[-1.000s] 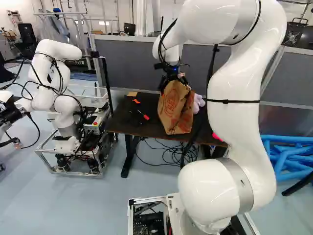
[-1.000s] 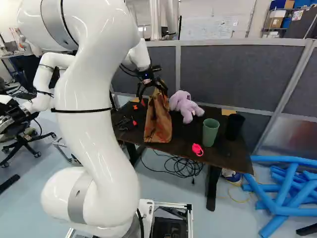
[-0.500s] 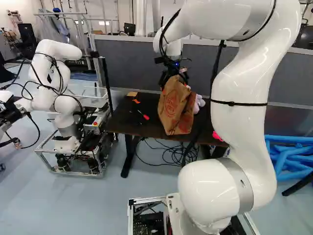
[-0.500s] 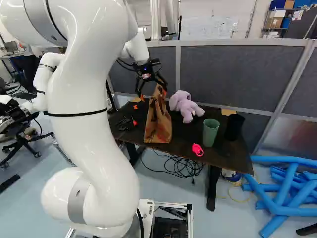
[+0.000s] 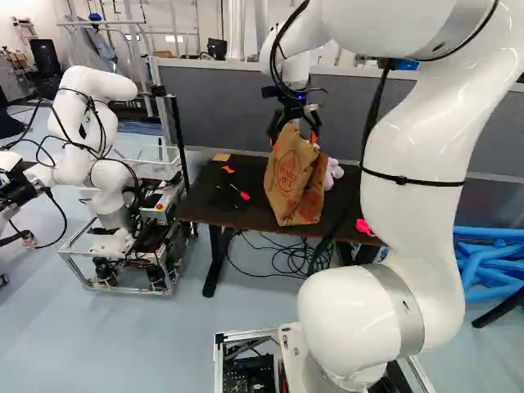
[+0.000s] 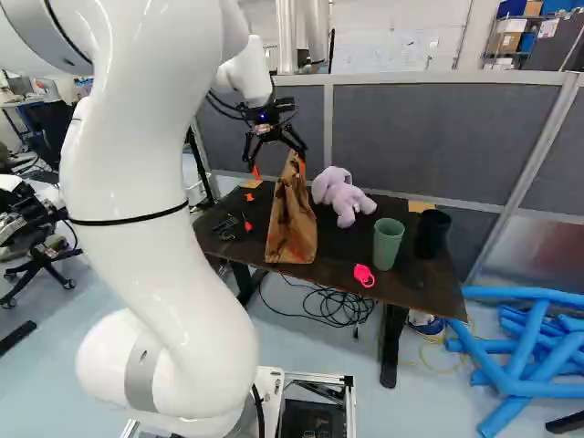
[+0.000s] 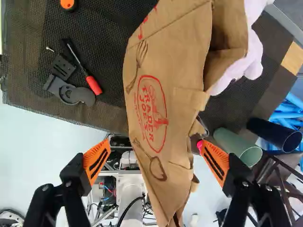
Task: Pick up the bag on the ground and place it on the table
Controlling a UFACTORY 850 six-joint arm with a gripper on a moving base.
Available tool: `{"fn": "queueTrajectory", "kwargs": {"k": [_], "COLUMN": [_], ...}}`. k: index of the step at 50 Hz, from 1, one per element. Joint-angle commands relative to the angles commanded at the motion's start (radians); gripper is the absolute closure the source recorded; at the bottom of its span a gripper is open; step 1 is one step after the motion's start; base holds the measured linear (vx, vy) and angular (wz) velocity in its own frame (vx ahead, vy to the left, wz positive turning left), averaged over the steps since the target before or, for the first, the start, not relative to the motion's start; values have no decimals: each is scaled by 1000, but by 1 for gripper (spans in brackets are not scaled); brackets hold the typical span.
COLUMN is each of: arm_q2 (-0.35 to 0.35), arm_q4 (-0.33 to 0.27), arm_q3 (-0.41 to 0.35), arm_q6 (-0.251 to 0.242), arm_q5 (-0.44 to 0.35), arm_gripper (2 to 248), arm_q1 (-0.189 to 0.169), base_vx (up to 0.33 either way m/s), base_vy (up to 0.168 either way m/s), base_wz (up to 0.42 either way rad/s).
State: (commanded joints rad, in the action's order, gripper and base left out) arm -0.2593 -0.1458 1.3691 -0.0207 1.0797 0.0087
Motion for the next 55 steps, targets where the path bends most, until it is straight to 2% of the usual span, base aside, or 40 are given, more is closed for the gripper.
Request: {"fn": "queueTrajectory", "kwargs": {"k": [13,41,55], "arm_q2": [41,117,127], "arm_q4": [18,22,22], "arm_q3": [-4,5,7], "arm_q6": [0,0,0], "arm_q5": [50,127,143], "arm_gripper": [3,3,3], "arm_q1": [-14,-16,-16], "base_vx": [0,0,0], "base_vy": [0,0,0], "base_wz": [0,0,0]}}
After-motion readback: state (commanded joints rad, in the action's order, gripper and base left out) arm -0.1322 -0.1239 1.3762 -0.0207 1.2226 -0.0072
